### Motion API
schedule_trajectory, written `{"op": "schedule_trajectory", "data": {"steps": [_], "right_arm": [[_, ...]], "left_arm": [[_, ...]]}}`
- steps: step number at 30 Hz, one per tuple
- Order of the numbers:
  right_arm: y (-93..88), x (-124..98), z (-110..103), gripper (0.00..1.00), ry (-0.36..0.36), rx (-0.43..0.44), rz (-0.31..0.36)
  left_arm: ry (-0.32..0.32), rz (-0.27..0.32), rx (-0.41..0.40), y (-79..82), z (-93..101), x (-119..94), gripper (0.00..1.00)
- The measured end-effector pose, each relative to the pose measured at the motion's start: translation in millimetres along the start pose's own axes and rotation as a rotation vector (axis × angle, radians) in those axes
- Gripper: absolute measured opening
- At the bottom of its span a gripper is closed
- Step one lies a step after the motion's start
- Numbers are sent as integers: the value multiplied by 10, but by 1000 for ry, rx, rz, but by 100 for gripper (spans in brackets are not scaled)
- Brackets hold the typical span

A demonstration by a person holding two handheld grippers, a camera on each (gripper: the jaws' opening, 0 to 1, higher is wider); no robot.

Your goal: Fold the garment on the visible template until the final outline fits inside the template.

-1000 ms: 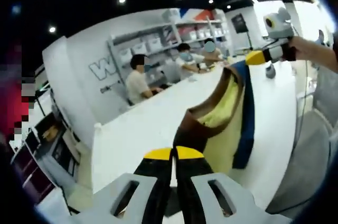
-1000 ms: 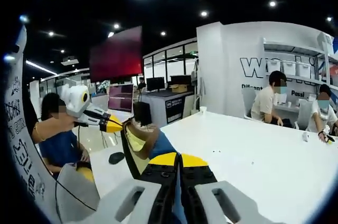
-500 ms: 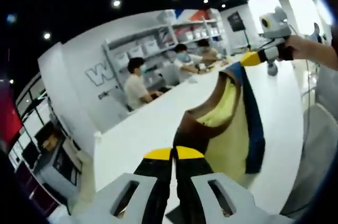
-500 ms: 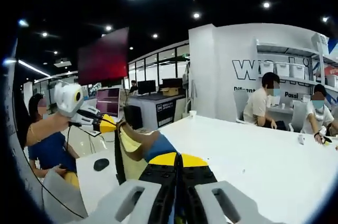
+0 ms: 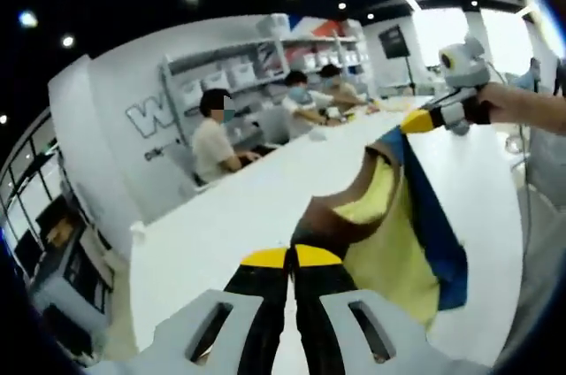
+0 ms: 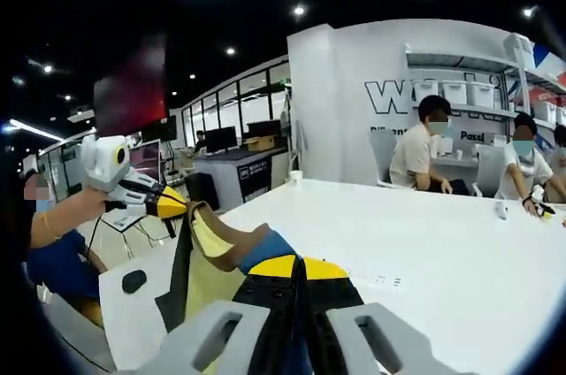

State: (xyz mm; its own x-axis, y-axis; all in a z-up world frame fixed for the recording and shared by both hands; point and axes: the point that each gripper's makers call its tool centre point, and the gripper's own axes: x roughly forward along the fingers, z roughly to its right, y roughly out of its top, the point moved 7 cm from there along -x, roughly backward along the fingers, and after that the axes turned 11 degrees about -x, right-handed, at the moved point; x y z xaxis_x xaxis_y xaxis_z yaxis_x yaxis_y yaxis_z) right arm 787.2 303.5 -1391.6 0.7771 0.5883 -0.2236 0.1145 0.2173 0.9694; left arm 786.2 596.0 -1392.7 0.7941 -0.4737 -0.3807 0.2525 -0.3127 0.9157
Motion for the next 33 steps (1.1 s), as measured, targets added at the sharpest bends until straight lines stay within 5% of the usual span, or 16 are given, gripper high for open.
{"op": "schedule_trajectory", "data": {"steps": [4,9,12,15,23,27,33], "right_arm": [[-156,288,181,0,-1,34,-45],[-427,683,346,0,-11,49,-101],[-580,863,392,0,-11,-47,-173],[-736,1110,444,0,-9,-6,-189],[-854,1210,463,0,-19,-21,-227],[-1072,1394,643,0,-29,20,-256],[-1440,1591,730,0,-40,-19,-356]], "left_arm": [[-20,-7,-19,-66,-147,325,0],[2,-80,-46,-288,-375,724,0],[11,-119,-36,-369,-426,846,0],[9,-175,-26,-582,-550,1215,0],[6,-198,-18,-687,-535,1424,0],[2,-227,-48,-823,-577,1652,0],[-38,-357,-58,-1089,-605,2135,0]]}}
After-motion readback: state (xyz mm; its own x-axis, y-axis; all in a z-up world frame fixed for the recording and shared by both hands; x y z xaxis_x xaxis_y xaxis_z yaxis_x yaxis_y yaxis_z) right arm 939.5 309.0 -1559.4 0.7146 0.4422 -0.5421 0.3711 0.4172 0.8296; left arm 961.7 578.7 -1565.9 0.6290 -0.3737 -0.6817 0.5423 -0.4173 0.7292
